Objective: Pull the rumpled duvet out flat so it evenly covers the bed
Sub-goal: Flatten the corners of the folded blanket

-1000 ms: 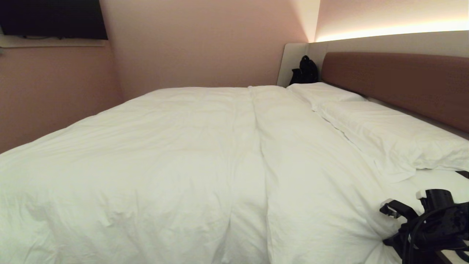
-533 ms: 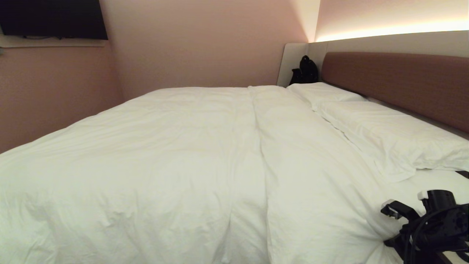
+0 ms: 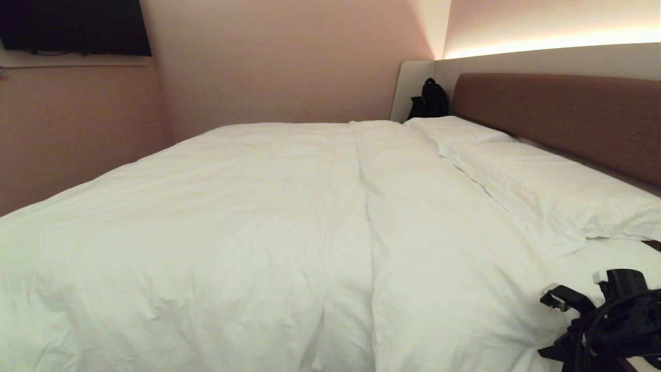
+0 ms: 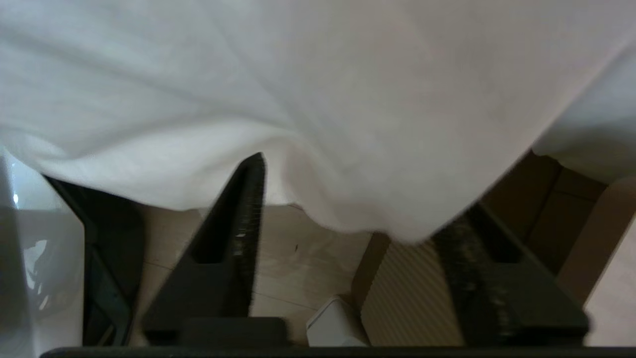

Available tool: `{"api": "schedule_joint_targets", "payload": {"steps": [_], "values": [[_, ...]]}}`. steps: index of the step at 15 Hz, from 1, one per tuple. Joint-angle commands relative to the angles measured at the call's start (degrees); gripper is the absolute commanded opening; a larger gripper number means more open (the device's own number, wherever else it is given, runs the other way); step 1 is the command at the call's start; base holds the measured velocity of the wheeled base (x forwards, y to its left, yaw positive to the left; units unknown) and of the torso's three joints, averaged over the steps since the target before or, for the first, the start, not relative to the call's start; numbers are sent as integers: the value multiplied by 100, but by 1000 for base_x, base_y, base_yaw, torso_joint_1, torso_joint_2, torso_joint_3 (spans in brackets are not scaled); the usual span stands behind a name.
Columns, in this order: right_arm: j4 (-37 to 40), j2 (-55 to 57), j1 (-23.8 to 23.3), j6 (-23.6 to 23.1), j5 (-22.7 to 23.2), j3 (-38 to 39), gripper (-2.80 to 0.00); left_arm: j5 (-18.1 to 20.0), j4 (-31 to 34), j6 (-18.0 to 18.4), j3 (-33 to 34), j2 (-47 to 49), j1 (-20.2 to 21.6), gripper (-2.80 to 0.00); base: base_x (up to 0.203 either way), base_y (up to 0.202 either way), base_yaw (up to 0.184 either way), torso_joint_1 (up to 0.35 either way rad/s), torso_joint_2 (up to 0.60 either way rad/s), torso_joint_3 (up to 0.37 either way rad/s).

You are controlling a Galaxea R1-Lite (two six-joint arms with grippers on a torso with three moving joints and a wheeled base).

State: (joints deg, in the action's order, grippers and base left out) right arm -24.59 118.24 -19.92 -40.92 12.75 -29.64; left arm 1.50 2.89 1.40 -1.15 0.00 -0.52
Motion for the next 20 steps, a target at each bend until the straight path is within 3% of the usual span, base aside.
{"api": "schedule_joint_targets", "payload": {"steps": [1, 5, 9, 11, 13, 14, 20], "values": [[-20, -277, 5, -29, 44, 187, 0, -1, 1, 0, 0, 7, 0, -280, 0, 0, 0, 0, 0, 0], [13, -1427, 5, -24, 245, 471, 0, -1, 1, 0, 0, 9, 0, -280, 0, 0, 0, 0, 0, 0], [583, -2658, 20, 92, 478, 407, 0, -1, 1, 0, 0, 9, 0, -280, 0, 0, 0, 0, 0, 0], [1104, -3285, 25, 373, 617, 99, 0, -1, 1, -3, 0, 9, 0, -280, 0, 0, 0, 0, 0, 0], [1698, -3665, 48, 1047, 773, -502, 0, -1, 1, 0, 0, 6, 0, -280, 0, 0, 0, 0, 0, 0], [1941, -3785, 66, 1439, 877, -730, -280, -1, 1, -8, 0, 9, 0, -280, 0, 0, 0, 0, 0, 0], [2461, -4386, 436, 3221, 991, -1226, -280, -1, -2, 0, 0, 7, 0, -280, 0, 0, 0, 0, 0, 0]]}}
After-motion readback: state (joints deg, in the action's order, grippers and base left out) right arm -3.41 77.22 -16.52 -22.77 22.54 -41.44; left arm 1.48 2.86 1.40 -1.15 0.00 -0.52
